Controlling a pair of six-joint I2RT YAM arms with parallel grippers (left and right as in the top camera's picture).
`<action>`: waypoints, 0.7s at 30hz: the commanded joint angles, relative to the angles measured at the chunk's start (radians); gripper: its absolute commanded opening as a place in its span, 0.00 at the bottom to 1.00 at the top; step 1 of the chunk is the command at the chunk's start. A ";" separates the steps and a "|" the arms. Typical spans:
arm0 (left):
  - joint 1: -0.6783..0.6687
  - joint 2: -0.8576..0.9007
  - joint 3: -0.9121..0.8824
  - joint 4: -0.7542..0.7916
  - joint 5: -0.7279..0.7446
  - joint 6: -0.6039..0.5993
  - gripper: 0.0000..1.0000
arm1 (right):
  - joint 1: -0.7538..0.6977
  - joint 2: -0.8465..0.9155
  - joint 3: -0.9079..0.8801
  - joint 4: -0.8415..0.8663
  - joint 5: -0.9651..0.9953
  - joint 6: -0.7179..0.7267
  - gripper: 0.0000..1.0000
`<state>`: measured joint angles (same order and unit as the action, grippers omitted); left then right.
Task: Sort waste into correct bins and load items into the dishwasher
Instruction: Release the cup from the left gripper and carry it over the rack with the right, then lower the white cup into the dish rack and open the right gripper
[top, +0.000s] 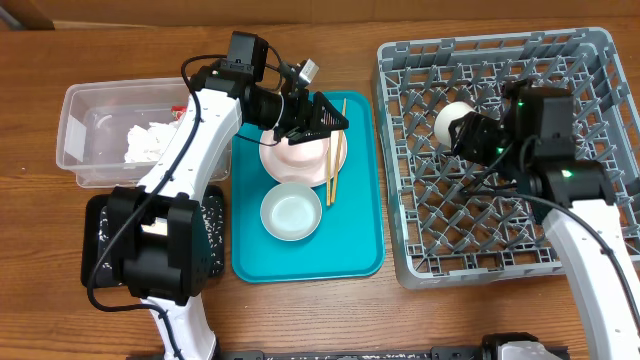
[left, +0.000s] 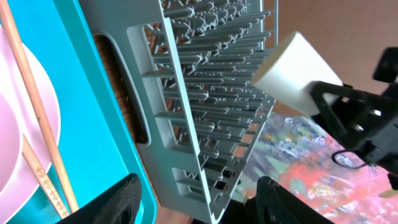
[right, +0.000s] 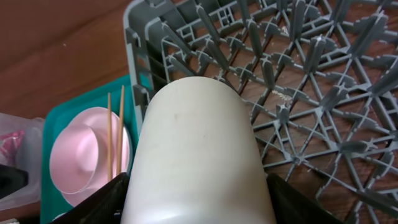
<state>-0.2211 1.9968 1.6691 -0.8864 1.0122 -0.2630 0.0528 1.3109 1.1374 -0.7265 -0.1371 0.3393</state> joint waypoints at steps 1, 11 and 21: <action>-0.002 -0.039 0.022 0.001 -0.003 -0.006 0.62 | -0.002 0.045 0.021 0.005 0.045 -0.008 0.55; -0.002 -0.039 0.022 0.001 -0.003 -0.006 0.62 | -0.002 0.161 0.021 0.037 0.047 -0.033 0.55; -0.002 -0.039 0.022 -0.003 0.000 -0.006 0.62 | -0.002 0.186 0.021 0.048 0.066 -0.033 0.61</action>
<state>-0.2211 1.9972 1.6691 -0.8886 1.0122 -0.2626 0.0528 1.4998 1.1374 -0.6807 -0.0875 0.3126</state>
